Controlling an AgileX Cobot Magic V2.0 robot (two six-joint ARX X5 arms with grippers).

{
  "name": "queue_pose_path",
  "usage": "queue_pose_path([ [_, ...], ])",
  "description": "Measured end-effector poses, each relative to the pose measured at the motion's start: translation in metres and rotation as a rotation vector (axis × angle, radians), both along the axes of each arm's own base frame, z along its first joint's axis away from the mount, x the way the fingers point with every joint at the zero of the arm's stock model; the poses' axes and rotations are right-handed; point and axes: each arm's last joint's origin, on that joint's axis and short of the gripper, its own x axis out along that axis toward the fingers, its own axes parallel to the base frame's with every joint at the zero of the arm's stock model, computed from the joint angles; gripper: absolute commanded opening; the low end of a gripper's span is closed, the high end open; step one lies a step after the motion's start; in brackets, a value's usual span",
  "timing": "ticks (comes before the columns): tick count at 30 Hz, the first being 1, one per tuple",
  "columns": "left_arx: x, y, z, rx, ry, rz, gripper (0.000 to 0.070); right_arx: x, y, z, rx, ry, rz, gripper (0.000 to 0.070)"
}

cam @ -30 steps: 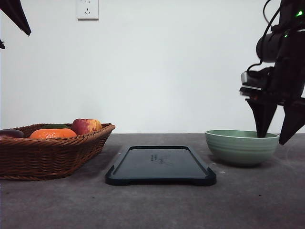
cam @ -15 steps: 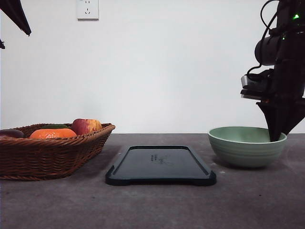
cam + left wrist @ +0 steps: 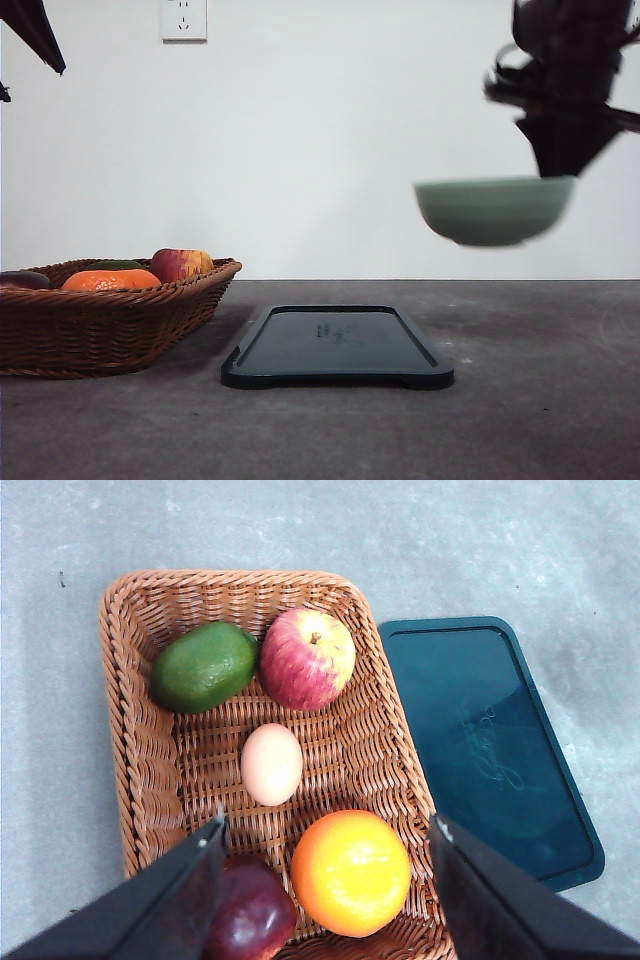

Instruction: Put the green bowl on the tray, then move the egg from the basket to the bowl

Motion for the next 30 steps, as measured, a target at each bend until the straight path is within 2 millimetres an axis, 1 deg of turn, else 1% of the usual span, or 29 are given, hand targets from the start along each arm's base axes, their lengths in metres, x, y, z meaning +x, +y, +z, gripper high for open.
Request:
queue_pose_path([
  [2, 0.0, 0.0, 0.0, 0.0, -0.001, 0.0, 0.0396, 0.0, 0.014, 0.011, 0.018, -0.046, 0.03, 0.0002],
  [4, 0.0, 0.0, 0.0, 0.0, -0.003, 0.0, 0.0396, -0.001, 0.029, 0.017, 0.035, -0.089, 0.059, 0.0002],
  [7, 0.0, 0.0, 0.0, 0.0, -0.004, 0.0, 0.0396, -0.003, 0.052, 0.019, 0.059, -0.128, 0.096, 0.0002],
  [10, 0.0, 0.0, 0.0, 0.0, -0.004, 0.0, 0.0396, -0.002, 0.072, 0.015, 0.078, -0.15, 0.126, 0.0002],
  [13, 0.0, 0.0, 0.0, 0.0, -0.004, 0.0, 0.0396, 0.006, 0.091, 0.0, 0.09, -0.152, 0.143, 0.0002],
  [16, 0.0, 0.0, 0.0, 0.0, -0.004, 0.0, 0.0396, 0.015, 0.103, -0.019, 0.089, -0.128, 0.144, 0.0002],
  [21, 0.0, 0.0, 0.0, 0.0, -0.004, 0.0, 0.0396, 0.023, 0.114, -0.044, 0.059, -0.08, 0.139, 0.0002],
  [30, 0.0, 0.0, 0.0, 0.0, -0.004, 0.0, 0.0396, 0.033, 0.126, -0.082, 0.031, 0.0, 0.145, 0.0002],
])
